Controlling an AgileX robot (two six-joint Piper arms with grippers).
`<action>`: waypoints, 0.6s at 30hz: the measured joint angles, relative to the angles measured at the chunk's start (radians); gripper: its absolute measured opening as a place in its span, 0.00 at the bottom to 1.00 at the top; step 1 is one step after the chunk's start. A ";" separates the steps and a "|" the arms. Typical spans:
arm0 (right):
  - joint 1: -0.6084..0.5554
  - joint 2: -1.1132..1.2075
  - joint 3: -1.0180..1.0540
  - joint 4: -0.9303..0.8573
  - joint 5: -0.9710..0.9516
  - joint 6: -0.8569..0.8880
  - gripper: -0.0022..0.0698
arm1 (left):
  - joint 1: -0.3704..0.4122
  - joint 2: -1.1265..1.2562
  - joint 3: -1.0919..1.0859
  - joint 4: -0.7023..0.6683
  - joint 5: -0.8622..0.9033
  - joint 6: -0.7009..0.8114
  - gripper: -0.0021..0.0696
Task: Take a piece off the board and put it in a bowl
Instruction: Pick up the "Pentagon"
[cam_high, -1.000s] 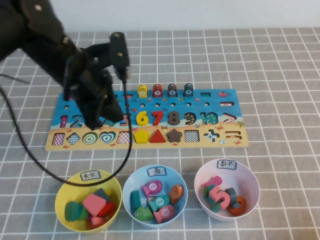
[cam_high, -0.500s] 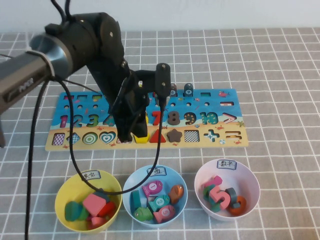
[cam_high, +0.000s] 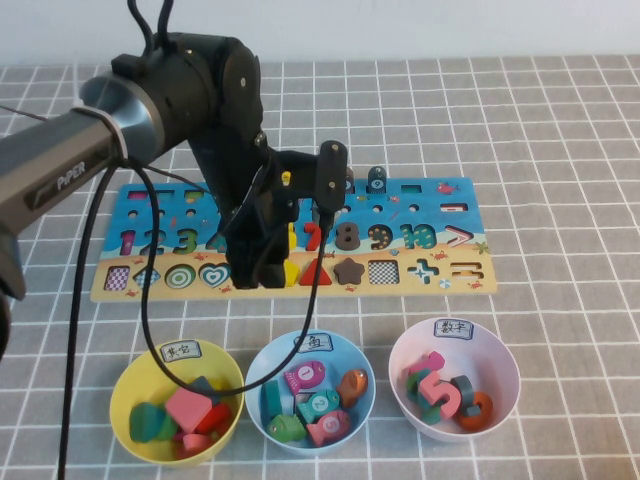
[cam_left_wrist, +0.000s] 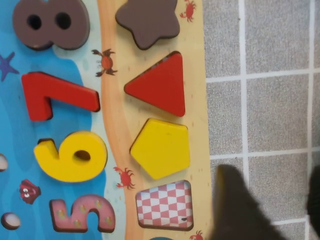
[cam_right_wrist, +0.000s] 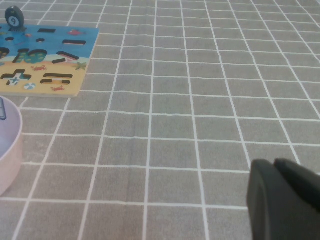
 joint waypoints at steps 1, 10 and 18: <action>0.000 0.000 0.000 0.000 0.000 0.000 0.01 | 0.000 0.000 0.000 0.000 0.000 0.000 0.44; 0.000 0.000 0.000 0.000 0.000 0.000 0.01 | 0.000 0.000 0.000 0.002 -0.072 0.008 0.55; 0.000 0.000 0.000 0.000 0.000 0.000 0.01 | 0.000 0.022 0.000 -0.008 -0.104 0.037 0.55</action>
